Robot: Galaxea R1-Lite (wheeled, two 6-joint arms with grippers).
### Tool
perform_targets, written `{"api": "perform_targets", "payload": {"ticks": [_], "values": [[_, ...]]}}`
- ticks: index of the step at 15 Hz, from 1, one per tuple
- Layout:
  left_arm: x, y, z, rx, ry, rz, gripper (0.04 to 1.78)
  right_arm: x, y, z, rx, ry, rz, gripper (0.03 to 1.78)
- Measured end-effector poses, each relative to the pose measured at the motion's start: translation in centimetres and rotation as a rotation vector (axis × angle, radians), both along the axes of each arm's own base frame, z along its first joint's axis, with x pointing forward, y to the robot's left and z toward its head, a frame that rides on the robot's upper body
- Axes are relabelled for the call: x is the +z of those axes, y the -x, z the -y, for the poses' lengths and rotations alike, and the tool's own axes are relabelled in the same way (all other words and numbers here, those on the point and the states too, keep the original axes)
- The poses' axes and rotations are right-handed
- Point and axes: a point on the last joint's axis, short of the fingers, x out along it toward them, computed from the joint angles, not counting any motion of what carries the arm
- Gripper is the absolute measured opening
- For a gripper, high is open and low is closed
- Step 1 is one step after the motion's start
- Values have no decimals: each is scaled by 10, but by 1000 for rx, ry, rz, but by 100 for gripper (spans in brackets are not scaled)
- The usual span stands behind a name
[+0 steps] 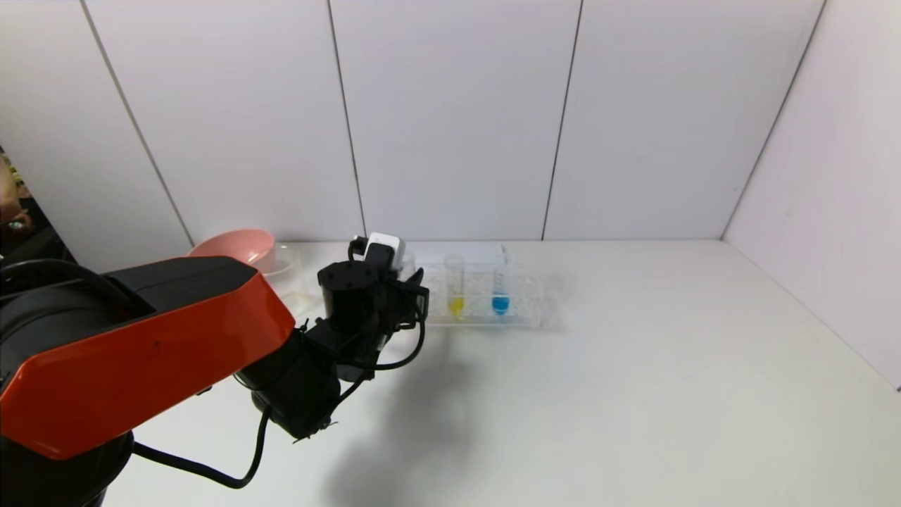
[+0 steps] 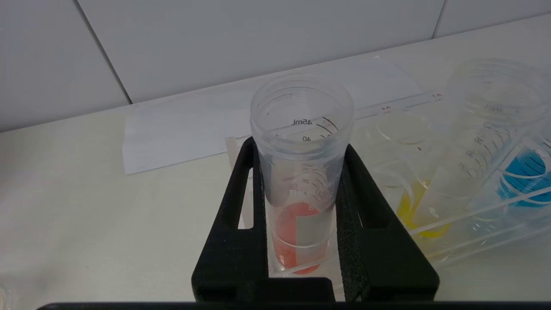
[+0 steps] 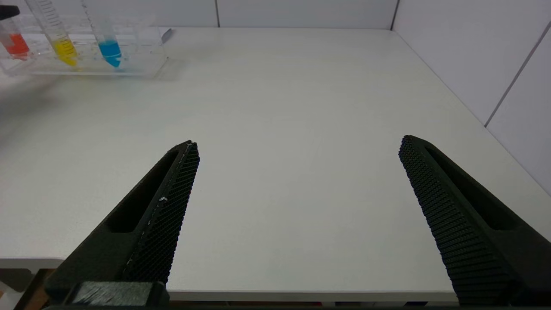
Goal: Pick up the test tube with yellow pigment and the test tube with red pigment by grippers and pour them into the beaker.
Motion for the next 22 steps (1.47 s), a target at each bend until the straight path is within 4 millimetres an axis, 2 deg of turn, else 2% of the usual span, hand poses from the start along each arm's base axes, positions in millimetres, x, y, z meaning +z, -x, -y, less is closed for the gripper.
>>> {"api": "perform_targets", "payload": {"ticks": [9,22], "values": [[26,8,-4,-3,12,55,46,0,0,0,0,0,0,170],[97,26,-17,10,58,138,46,0,0,0,0,0,0,170]]}}
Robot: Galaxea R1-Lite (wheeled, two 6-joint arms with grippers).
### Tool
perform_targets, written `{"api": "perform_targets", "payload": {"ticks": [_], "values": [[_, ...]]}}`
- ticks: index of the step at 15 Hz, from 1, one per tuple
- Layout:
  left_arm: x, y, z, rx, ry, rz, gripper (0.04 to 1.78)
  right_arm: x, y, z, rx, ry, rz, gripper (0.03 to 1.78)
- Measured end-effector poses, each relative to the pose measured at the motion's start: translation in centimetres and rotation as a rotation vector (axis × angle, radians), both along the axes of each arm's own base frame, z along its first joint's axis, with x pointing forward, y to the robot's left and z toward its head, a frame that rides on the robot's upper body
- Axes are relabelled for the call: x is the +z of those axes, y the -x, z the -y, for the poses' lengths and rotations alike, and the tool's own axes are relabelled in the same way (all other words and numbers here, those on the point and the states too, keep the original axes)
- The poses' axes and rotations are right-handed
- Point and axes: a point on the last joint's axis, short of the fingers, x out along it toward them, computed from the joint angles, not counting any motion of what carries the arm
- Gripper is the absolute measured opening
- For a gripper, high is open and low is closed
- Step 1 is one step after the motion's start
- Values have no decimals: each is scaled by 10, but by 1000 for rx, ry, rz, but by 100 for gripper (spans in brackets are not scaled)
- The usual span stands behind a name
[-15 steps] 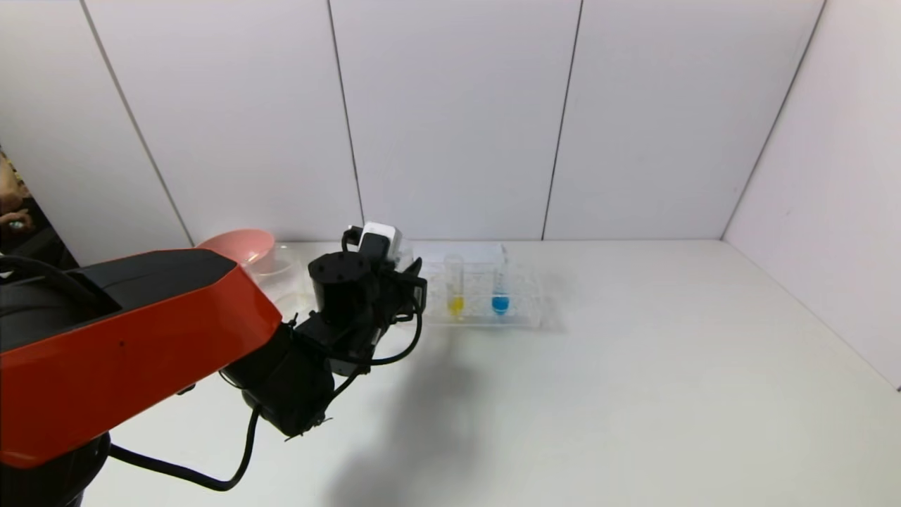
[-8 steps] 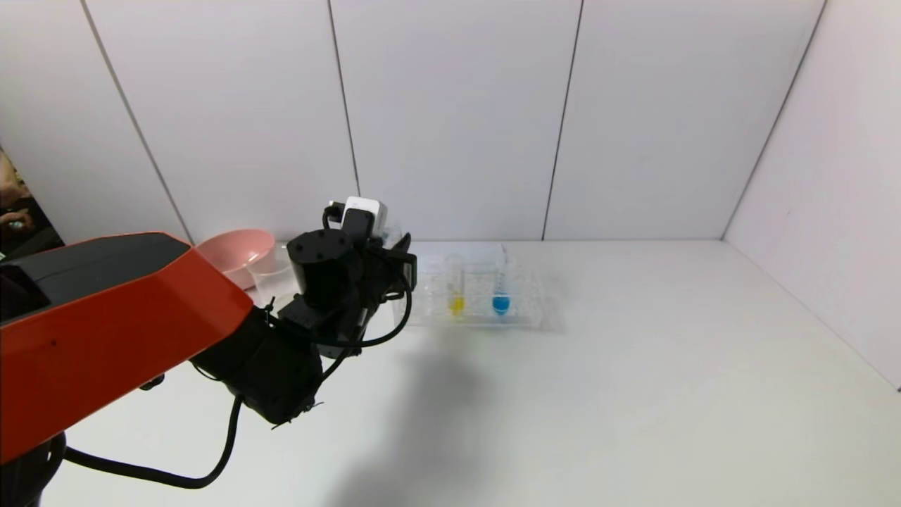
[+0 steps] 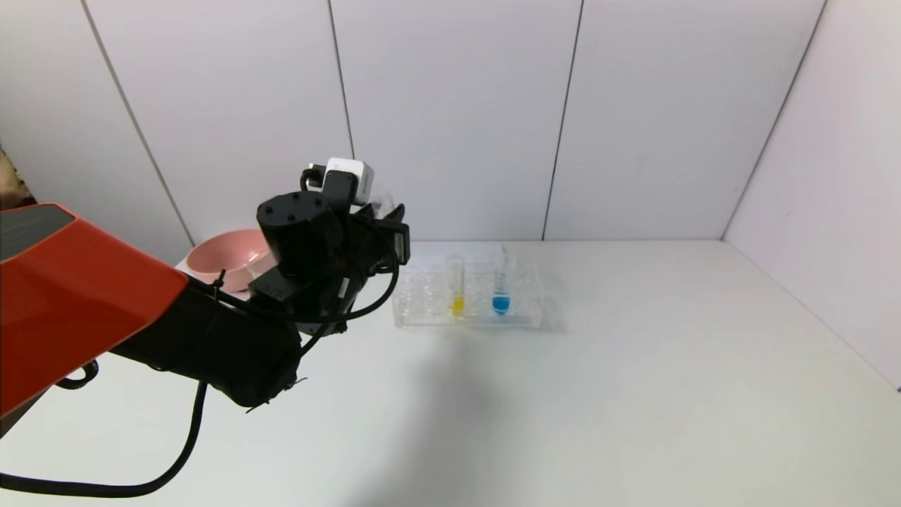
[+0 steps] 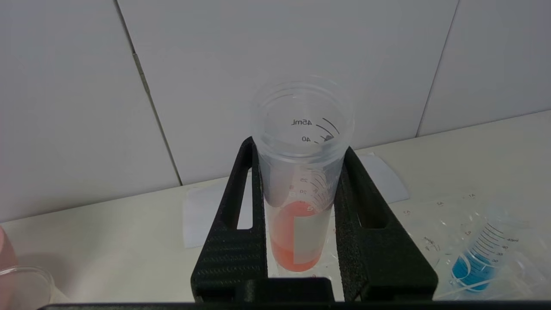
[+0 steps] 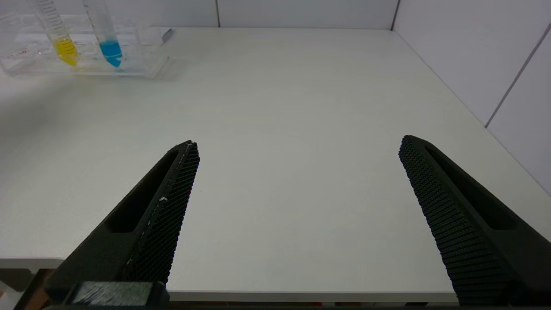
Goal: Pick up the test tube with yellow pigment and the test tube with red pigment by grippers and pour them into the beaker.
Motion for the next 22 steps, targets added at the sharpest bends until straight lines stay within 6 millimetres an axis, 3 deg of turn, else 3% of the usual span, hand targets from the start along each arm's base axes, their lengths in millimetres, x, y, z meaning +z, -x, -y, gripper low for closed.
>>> {"api": "perform_targets", "payload": {"ticks": [7,13,22], "values": [[38,18,-26,34,-15,-9,46,0,0,0,0,0,0,170],[61,28,-75,85,-49,-57,46,0,0,0,0,0,0,170],[75,27,-158,166,-58,-92,46,0,0,0,0,0,0,170]]}}
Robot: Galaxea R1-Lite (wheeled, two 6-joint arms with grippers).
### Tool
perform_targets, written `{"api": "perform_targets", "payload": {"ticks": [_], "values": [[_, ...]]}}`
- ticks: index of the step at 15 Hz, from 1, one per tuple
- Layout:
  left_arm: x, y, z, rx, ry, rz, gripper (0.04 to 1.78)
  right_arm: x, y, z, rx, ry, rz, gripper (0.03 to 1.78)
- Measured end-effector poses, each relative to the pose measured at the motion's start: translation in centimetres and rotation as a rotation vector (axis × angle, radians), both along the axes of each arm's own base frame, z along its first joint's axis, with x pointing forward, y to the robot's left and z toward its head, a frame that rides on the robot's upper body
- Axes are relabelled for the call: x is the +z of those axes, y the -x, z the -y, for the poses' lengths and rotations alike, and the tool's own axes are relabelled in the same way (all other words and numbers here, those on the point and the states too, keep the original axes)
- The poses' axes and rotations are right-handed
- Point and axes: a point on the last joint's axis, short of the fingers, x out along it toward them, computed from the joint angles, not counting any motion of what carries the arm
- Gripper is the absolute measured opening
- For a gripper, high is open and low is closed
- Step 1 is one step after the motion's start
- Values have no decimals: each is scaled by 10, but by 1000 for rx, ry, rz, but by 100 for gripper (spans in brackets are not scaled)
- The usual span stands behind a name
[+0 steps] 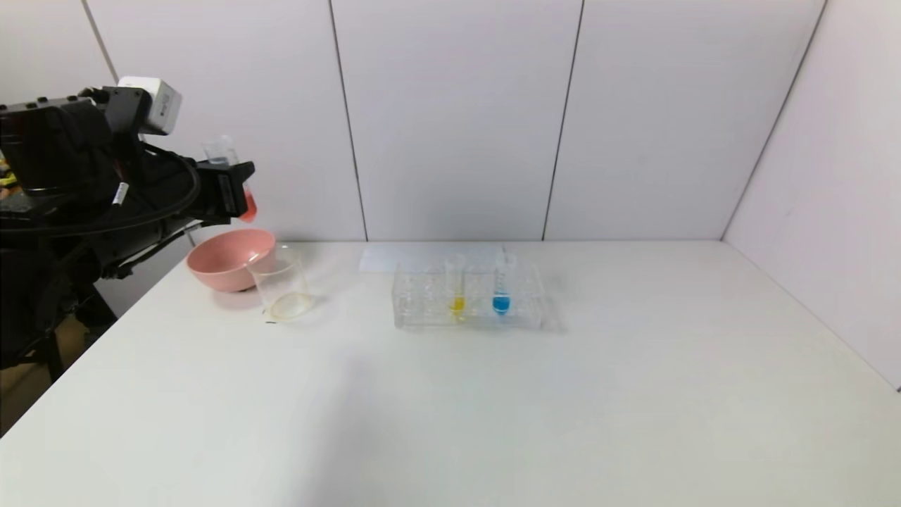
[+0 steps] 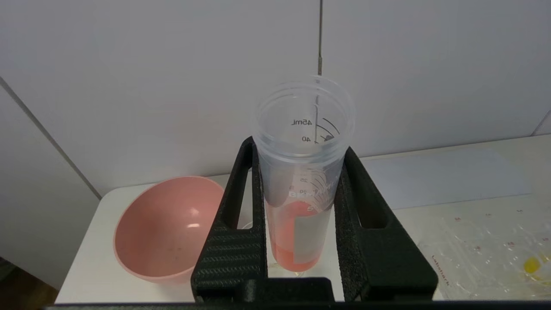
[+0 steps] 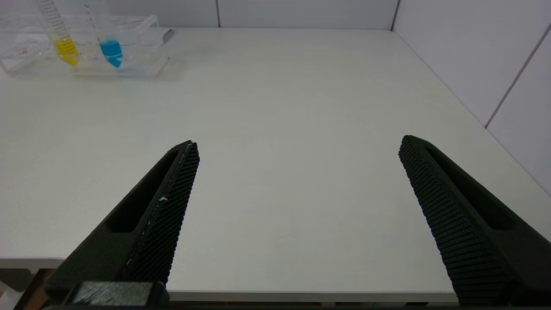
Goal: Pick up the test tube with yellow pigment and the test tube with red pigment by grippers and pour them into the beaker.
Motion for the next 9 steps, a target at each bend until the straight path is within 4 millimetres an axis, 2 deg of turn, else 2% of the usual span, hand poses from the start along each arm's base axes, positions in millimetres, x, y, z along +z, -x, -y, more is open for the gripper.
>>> {"api": "perform_targets", "payload": {"ticks": [6,9], "values": [[-5,1,-60,72,-4,-39,46,0,0,0,0,0,0,170],[-11,1,-83,89,-3,-59,46,0,0,0,0,0,0,170]]}}
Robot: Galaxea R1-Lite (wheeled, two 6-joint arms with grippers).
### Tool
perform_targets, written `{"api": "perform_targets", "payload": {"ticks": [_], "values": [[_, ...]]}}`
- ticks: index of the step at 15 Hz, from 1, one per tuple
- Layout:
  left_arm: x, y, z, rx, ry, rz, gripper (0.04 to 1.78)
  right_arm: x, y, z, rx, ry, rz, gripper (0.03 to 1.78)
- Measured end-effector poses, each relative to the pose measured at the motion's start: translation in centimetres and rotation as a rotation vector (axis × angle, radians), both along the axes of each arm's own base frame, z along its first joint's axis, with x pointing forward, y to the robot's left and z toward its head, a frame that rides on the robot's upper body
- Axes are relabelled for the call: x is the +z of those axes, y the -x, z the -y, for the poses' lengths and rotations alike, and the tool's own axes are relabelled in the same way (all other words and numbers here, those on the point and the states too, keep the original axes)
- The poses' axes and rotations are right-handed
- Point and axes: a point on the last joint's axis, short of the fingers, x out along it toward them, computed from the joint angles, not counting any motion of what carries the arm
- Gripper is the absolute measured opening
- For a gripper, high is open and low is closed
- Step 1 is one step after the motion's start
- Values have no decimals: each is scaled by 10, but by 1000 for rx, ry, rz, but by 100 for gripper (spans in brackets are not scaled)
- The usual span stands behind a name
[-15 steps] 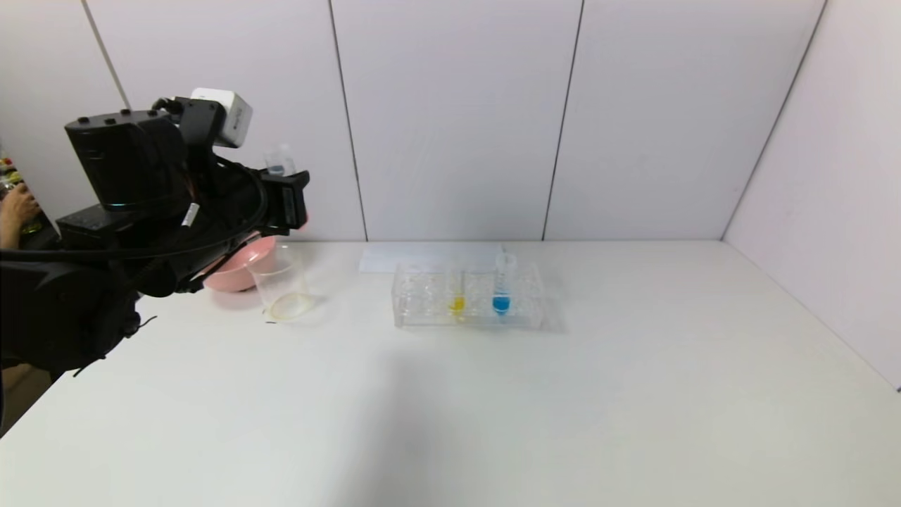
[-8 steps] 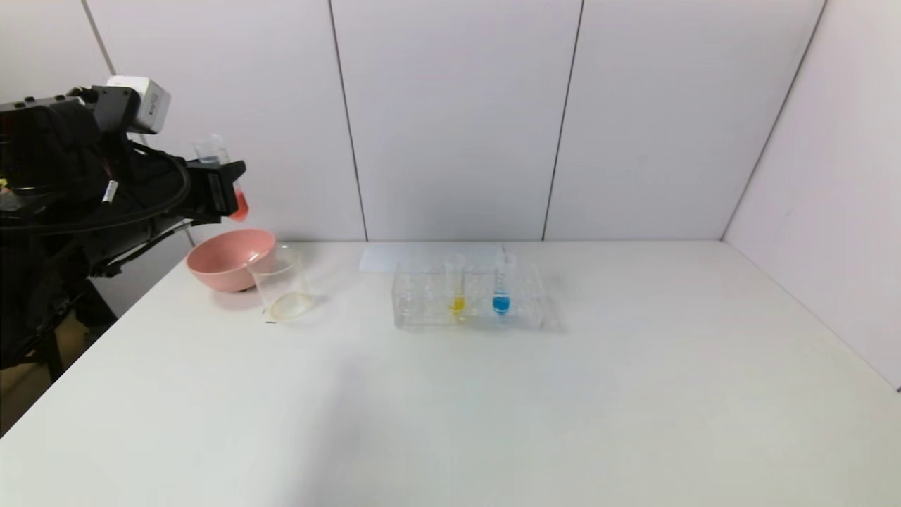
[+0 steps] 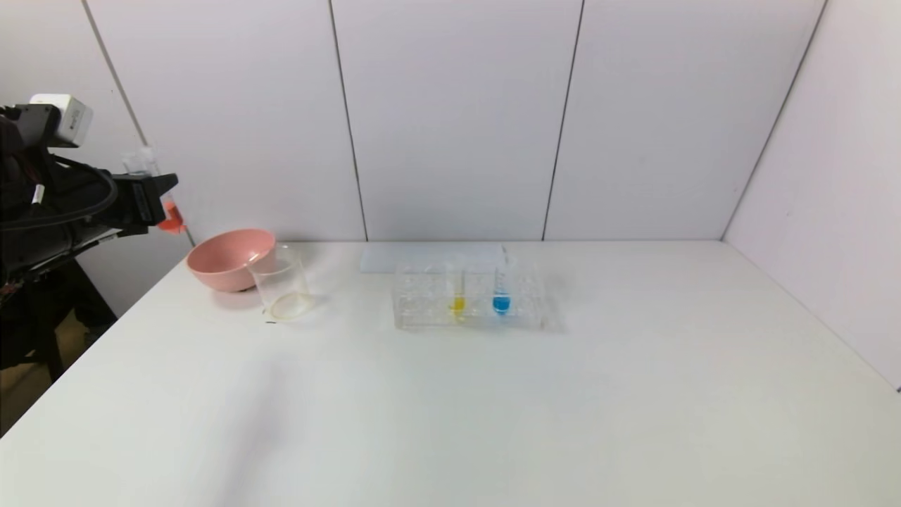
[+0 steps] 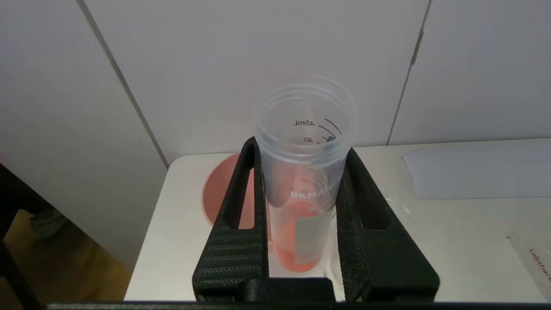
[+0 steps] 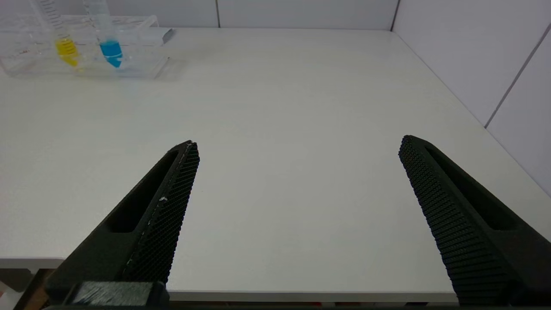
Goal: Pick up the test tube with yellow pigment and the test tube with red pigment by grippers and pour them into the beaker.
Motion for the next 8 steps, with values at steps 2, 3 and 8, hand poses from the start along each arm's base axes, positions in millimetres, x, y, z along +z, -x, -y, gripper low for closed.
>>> {"api": "perform_targets", "payload": {"ticks": [2,3,8], "values": [[-6,-1,-9,10,3,-18,46,0,0,0,0,0,0,170],[-11,-2,-14,4,7,-29,46,0,0,0,0,0,0,170],[-28,-8,-27,16,25,-70,46,0,0,0,0,0,0,170]]}}
